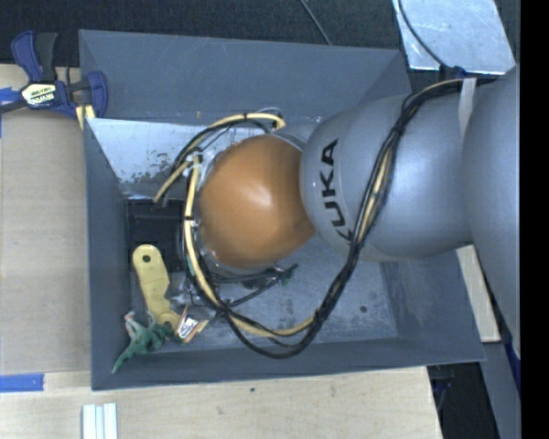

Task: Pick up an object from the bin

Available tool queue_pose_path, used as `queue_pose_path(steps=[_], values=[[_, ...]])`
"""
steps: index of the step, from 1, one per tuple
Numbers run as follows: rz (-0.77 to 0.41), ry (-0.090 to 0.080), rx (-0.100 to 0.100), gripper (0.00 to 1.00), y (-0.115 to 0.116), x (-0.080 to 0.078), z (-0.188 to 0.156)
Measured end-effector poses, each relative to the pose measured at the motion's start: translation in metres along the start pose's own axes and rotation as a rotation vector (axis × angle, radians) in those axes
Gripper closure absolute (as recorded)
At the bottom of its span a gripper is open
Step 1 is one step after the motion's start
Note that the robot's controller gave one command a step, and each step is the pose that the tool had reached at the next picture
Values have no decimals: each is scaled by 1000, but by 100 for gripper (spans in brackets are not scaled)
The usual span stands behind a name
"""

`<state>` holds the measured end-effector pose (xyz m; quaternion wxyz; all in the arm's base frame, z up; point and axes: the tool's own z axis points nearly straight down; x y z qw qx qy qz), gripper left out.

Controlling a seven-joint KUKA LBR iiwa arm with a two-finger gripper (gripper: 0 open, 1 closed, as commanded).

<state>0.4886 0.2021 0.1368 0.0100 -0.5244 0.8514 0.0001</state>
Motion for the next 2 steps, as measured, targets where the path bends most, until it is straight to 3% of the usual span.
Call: queue_pose_path(steps=[2], values=[[3,-5,3,100,-1,-1,-14]])
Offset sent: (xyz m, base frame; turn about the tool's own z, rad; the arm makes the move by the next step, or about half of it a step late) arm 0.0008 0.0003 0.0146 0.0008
